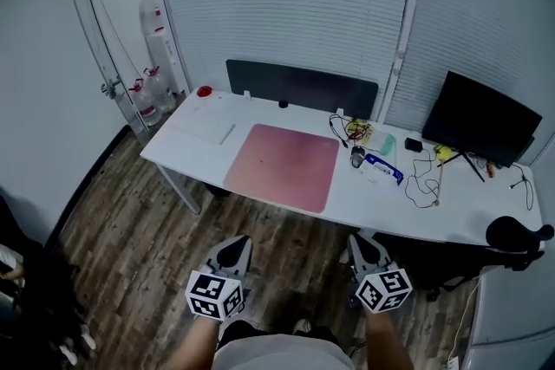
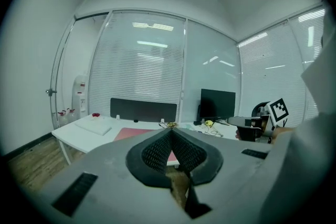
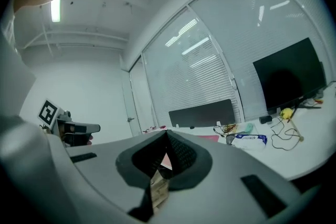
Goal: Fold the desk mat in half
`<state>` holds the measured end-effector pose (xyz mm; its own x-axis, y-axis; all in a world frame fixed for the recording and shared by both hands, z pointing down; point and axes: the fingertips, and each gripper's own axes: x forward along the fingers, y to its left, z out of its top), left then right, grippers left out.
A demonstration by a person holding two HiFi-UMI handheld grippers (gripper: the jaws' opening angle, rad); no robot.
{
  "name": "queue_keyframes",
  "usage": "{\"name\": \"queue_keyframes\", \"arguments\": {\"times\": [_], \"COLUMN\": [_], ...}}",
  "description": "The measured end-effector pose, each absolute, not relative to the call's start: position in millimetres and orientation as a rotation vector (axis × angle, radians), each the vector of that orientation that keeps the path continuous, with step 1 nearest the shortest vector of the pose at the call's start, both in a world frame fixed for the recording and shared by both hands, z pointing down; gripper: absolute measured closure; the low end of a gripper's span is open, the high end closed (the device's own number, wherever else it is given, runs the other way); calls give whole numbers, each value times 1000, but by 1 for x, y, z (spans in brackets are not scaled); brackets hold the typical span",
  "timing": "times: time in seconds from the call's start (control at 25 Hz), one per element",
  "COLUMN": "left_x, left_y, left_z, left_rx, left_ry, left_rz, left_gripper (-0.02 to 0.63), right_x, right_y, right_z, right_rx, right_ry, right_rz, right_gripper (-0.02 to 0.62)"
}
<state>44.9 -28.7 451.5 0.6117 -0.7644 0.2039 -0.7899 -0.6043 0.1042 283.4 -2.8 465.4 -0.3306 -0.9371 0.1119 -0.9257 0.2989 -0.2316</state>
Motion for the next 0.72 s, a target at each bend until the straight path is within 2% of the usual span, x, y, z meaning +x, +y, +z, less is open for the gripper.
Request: {"name": "queue_keyframes", "arguments": {"times": [0.36, 0.72], "left_x": [43, 12], "left_y": [-114, -245], "left_z": [472, 473], "left_rx": [2660, 2753], "left_ry": [-1217, -968], "left_rz": [202, 155], "left_gripper": [595, 595], "right_x": [287, 233], "right_y": [-66, -167], "right_z": [495, 510], "right_rx": [-1910, -2123], "right_ry": [2438, 2300], "right_rz": [-508, -528], "right_gripper": [545, 543]}}
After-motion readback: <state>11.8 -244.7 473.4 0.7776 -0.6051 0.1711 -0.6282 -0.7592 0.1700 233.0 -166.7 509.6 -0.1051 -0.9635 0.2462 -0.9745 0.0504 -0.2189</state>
